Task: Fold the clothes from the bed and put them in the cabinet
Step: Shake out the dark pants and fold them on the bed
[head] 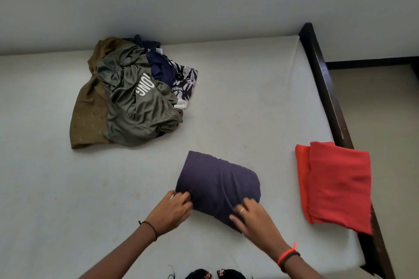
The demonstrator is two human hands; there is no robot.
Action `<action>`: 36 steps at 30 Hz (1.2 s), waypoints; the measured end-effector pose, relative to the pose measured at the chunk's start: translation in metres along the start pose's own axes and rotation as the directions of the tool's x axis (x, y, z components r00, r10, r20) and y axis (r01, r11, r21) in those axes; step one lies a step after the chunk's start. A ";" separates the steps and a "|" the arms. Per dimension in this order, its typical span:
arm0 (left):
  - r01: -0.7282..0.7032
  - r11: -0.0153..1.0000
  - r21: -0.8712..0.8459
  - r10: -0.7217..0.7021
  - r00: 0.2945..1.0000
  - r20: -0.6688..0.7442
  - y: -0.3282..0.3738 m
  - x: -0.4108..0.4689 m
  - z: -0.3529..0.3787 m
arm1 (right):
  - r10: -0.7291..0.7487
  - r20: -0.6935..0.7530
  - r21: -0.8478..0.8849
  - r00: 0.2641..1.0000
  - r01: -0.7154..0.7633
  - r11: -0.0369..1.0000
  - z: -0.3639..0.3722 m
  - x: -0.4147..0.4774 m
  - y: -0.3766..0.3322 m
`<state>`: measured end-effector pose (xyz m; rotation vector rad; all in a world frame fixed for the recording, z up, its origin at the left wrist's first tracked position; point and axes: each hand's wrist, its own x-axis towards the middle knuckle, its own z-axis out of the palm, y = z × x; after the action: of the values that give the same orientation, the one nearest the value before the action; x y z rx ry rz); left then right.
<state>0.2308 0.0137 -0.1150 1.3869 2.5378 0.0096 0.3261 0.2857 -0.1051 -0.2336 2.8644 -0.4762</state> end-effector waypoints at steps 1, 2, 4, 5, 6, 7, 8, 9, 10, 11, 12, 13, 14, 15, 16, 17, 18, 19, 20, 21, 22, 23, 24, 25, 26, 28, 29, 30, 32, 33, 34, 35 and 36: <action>0.009 1.000 -0.023 -0.010 0.999 -0.050 -0.005 0.010 -0.006 | 0.058 -0.025 0.100 0.998 -0.055 0.993 -0.010 0.014 0.001; 0.027 0.998 -0.050 -0.031 0.996 -0.089 -0.012 0.023 -0.012 | 0.128 -0.038 0.185 0.991 -0.119 0.975 -0.020 0.030 0.004; 0.053 0.994 -0.100 -0.067 0.987 -0.143 -0.030 0.054 -0.024 | 0.235 0.023 0.291 0.972 -0.232 0.928 -0.038 0.064 0.012; 0.070 0.988 -0.140 -0.085 0.991 -0.101 -0.039 0.070 -0.031 | 0.248 0.060 0.314 0.967 -0.254 0.915 -0.044 0.080 0.016; 0.100 0.976 -0.193 -0.102 0.995 -0.001 -0.047 0.086 -0.039 | 0.230 0.106 0.326 0.967 -0.253 0.911 -0.048 0.098 0.019; 0.143 0.955 -0.259 -0.110 0.984 0.140 -0.055 0.101 -0.048 | 0.201 0.162 0.329 0.966 -0.245 0.912 -0.052 0.115 0.021; 0.196 0.931 -0.307 -0.114 0.957 0.265 -0.061 0.117 -0.055 | 0.173 0.227 0.327 0.959 -0.242 0.913 -0.050 0.131 0.022; 0.236 0.915 -0.328 -0.110 0.926 0.360 -0.066 0.131 -0.061 | 0.149 0.299 0.318 0.943 -0.245 0.916 -0.047 0.147 0.022; 0.251 0.910 -0.330 -0.094 0.901 0.424 -0.069 0.142 -0.062 | 0.123 0.366 0.308 0.922 -0.245 0.919 -0.040 0.159 0.021; 0.252 0.912 -0.325 -0.076 0.881 0.468 -0.070 0.150 -0.061 | 0.099 0.418 0.289 0.903 -0.236 0.928 -0.034 0.169 0.019; 0.253 0.912 -0.323 -0.063 0.865 0.499 -0.071 0.153 -0.058 | 0.072 0.454 0.264 0.888 -0.211 0.941 -0.026 0.174 0.017; 0.264 0.907 -0.329 -0.062 0.855 0.515 -0.070 0.152 -0.052 | 0.046 0.477 0.236 0.878 -0.178 0.955 -0.018 0.176 0.016; 0.282 0.896 -0.343 -0.072 0.854 0.515 -0.068 0.149 -0.046 | 0.022 0.487 0.213 0.873 -0.144 0.966 -0.011 0.173 0.016; 0.309 0.880 -0.361 -0.095 0.858 0.504 -0.066 0.144 -0.038 | 0.010 0.486 0.208 0.874 -0.126 0.970 -0.004 0.168 0.017; 0.342 0.858 -0.384 -0.130 0.867 0.482 -0.063 0.137 -0.031 | 0.011 0.476 0.216 0.879 -0.129 0.968 0.001 0.161 0.021; 0.376 0.830 -0.412 -0.175 0.877 0.448 -0.060 0.129 -0.025 | 0.021 0.462 0.232 0.887 -0.143 0.962 0.004 0.153 0.026; 0.413 0.795 -0.445 -0.236 0.885 0.401 -0.055 0.120 -0.018 | 0.040 0.446 0.247 0.894 -0.166 0.955 0.008 0.145 0.033; 0.447 0.755 -0.480 -0.314 0.889 0.334 -0.049 0.111 -0.012 | 0.061 0.439 0.263 0.896 -0.193 0.945 0.011 0.140 0.040; 0.477 0.716 -0.509 -0.407 0.878 0.251 -0.042 0.101 -0.006 | 0.079 0.450 0.293 0.890 -0.231 0.928 0.012 0.136 0.046; 0.509 0.678 -0.530 -0.509 0.846 0.161 -0.031 0.093 -0.002 | 0.090 0.476 0.338 0.875 -0.276 0.900 0.011 0.134 0.051; 0.552 0.625 -0.551 -0.618 0.782 0.082 -0.018 0.085 0.000 | 0.092 0.511 0.386 0.855 -0.324 0.864 0.009 0.134 0.054; 0.602 0.536 -0.592 -0.733 0.679 0.027 -0.003 0.079 0.002 | 0.090 0.552 0.422 0.829 -0.372 0.827 0.006 0.134 0.057; 0.648 0.390 -0.655 -0.846 0.533 0.023 0.014 0.074 0.003 | 0.090 0.598 0.437 0.797 -0.418 0.797 0.002 0.135 0.059; 0.662 0.172 -0.729 -0.934 0.345 0.092 0.030 0.071 -0.001 | 0.096 0.644 0.433 0.759 -0.465 0.772 -0.002 0.137 0.060; 0.607 -0.102 -0.788 -0.964 0.135 0.229 0.045 0.068 -0.004 | 0.105 0.683 0.421 0.723 -0.507 0.752 -0.004 0.139 0.062; 0.254 -0.615 -0.747 -0.788 -0.180 0.588 0.072 0.061 -0.005 | 0.116 0.728 0.403 0.675 -0.559 0.725 -0.009 0.142 0.064; 0.033 -0.761 -0.648 -0.640 -0.204 0.741 0.084 0.059 -0.002 | 0.123 0.740 0.395 0.662 -0.575 0.717 -0.011 0.142 0.064; -0.126 -0.833 -0.539 -0.524 -0.132 0.841 0.096 0.057 0.003 | 0.125 0.749 0.393 0.650 -0.588 0.707 -0.013 0.142 0.063; -0.199 -0.886 -0.419 -0.450 0.145 0.881 0.112 0.058 0.009 | 0.114 0.768 0.406 0.631 -0.616 0.676 -0.017 0.139 0.059; -0.176 -0.894 -0.411 -0.444 0.250 0.860 0.117 0.060 0.010 | 0.109 0.776 0.415 0.621 -0.633 0.653 -0.017 0.136 0.057; -0.141 -0.898 -0.417 -0.440 0.303 0.845 0.117 0.062 0.011 | 0.103 0.783 0.428 0.614 -0.650 0.628 -0.017 0.133 0.056; -0.119 -0.900 -0.419 -0.434 0.324 0.840 0.116 0.065 0.011 | 0.090 0.788 0.443 0.609 -0.662 0.605 -0.017 0.128 0.056; -0.107 -0.903 -0.416 -0.427 0.325 0.844 0.112 0.065 0.013 | 0.070 0.794 0.460 0.604 -0.673 0.579 -0.015 0.125 0.055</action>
<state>0.2925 0.1279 -0.1275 -1.4015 1.1077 1.9219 0.1959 0.3175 -0.1345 0.3465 1.6587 -1.0987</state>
